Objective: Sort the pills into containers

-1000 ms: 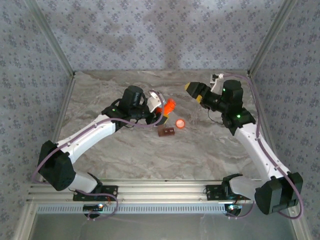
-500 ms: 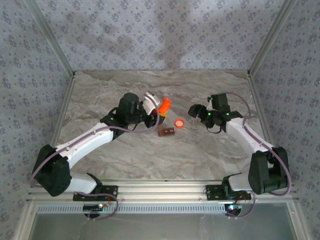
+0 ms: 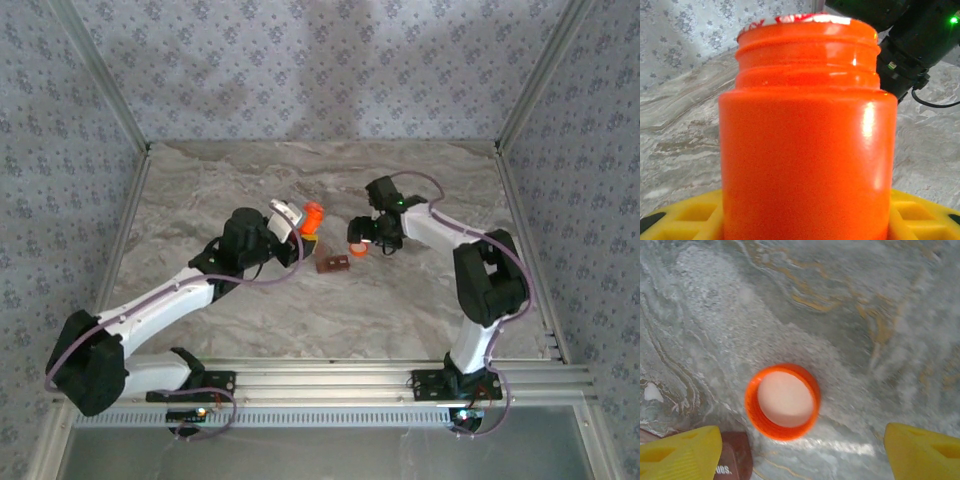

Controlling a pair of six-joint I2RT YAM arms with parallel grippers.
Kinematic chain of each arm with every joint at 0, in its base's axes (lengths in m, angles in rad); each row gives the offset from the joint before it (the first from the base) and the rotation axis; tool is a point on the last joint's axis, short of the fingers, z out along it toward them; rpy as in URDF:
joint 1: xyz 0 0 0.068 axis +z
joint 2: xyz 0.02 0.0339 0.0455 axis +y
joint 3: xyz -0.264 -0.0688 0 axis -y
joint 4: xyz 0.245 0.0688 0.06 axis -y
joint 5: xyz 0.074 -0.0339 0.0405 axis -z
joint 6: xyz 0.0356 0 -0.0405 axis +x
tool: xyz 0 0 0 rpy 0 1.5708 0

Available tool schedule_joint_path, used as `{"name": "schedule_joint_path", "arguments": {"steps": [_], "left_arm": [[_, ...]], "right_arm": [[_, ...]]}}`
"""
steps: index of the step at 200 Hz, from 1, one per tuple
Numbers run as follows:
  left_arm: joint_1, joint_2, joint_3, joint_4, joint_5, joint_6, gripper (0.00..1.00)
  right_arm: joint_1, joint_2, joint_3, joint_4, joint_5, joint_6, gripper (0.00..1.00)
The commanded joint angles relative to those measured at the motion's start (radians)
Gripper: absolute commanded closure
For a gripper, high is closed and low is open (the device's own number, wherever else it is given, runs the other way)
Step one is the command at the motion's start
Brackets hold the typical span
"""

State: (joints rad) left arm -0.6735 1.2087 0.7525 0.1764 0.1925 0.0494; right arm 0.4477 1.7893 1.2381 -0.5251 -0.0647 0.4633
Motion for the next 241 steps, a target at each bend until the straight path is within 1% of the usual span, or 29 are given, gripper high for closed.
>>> {"name": "schedule_joint_path", "arguments": {"steps": [1,43,89,191,206,222,241], "left_arm": [[0.016,-0.048,-0.021,0.049,-0.023,-0.019,1.00],[0.041,-0.068,-0.048,0.052,-0.015,-0.026,1.00],[0.061,-0.055,-0.046,0.064,0.011,-0.028,1.00],[0.066,-0.024,-0.020,0.052,0.049,-0.029,1.00],[0.067,-0.016,-0.012,0.038,0.063,-0.028,1.00],[0.069,-0.008,0.001,0.019,0.088,-0.029,1.00],[0.069,0.003,0.029,-0.024,0.110,-0.031,1.00]], "right_arm": [[0.029,0.061,0.075,-0.097,0.066,-0.052,0.13],[0.041,0.149,0.133,-0.126,0.057,-0.077,0.13],[0.028,0.185,0.149,-0.147,0.073,-0.097,0.14],[-0.089,0.118,0.051,-0.112,0.058,-0.110,0.16],[-0.100,0.109,0.046,-0.108,0.041,-0.112,0.16],[-0.101,0.079,0.050,-0.111,0.016,-0.116,0.16],[-0.098,0.009,0.051,-0.106,-0.002,-0.115,0.17]]}}
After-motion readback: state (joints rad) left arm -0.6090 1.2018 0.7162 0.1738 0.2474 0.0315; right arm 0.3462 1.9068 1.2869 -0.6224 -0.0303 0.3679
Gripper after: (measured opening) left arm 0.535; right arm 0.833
